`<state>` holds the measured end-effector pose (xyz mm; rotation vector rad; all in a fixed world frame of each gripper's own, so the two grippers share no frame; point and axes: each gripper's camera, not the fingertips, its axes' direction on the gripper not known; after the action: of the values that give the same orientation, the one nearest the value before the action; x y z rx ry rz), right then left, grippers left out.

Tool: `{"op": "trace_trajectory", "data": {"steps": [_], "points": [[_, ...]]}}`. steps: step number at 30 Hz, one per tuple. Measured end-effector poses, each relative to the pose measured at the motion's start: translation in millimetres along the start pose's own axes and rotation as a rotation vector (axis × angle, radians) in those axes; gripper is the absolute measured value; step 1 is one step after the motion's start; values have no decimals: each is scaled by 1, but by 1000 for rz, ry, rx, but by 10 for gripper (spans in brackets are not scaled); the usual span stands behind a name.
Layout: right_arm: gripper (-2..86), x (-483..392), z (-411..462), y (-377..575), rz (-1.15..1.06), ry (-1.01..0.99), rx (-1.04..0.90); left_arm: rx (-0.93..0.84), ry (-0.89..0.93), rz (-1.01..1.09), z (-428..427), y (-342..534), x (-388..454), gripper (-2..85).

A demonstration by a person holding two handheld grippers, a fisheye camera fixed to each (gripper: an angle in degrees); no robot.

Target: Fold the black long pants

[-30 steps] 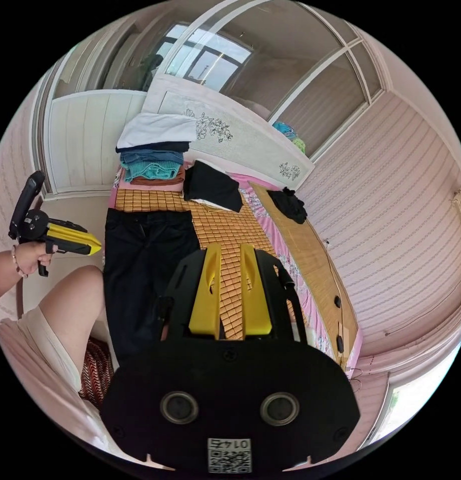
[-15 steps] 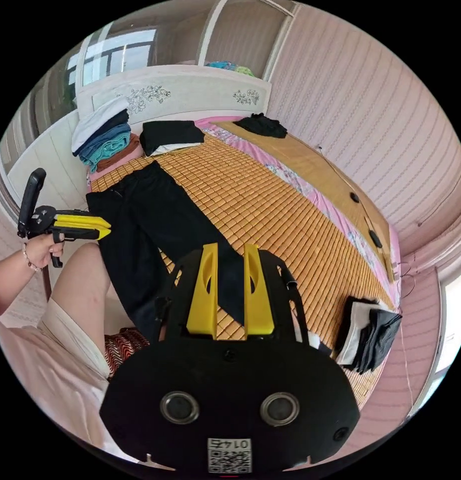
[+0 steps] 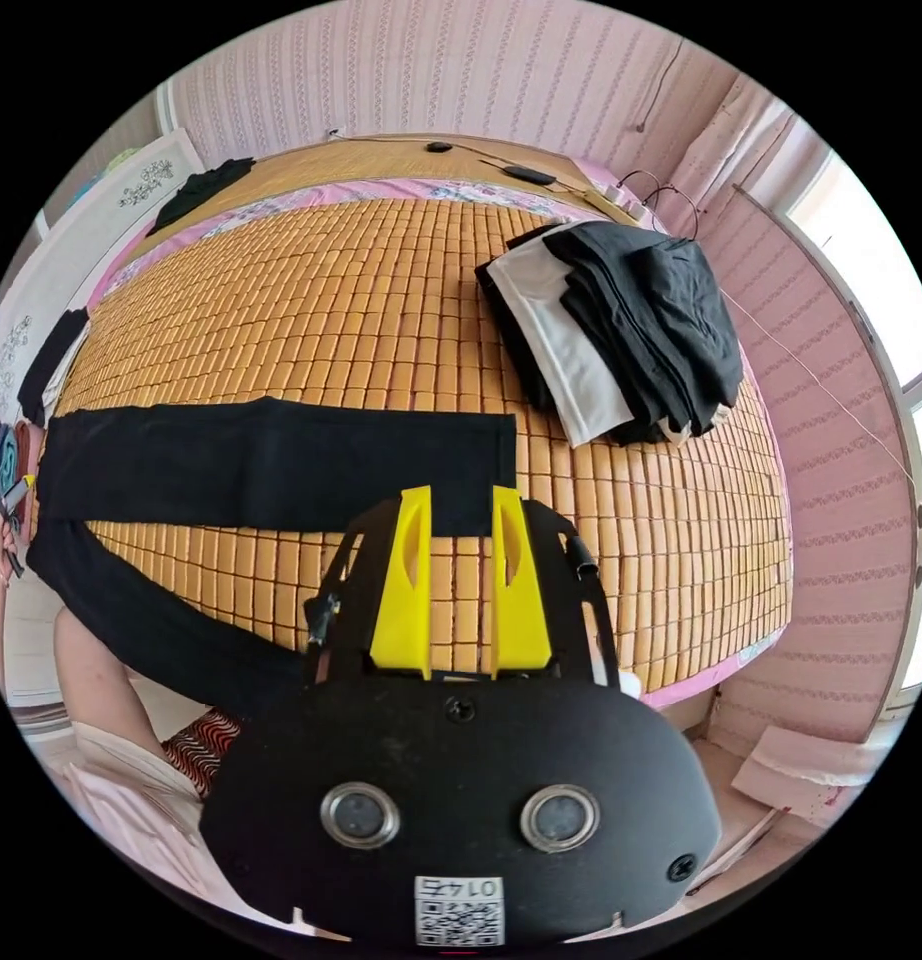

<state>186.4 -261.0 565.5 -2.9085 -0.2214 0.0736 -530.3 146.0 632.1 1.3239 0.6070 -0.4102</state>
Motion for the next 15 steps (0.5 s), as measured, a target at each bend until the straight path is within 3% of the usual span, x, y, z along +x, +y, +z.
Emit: {"op": "trace_trajectory", "data": {"steps": [9,11,15], "points": [[1,-30,73,-65,-51,96,-41,-65,-230,-186,52,-63,-58,39],[-7,-36,83,-70,-34,159,7,-140,-246,-184,74,-68,-58,22],[-9,-44,97,-86,-96,206,22,-122,-322,-119,81,-84,-54,-4]]}}
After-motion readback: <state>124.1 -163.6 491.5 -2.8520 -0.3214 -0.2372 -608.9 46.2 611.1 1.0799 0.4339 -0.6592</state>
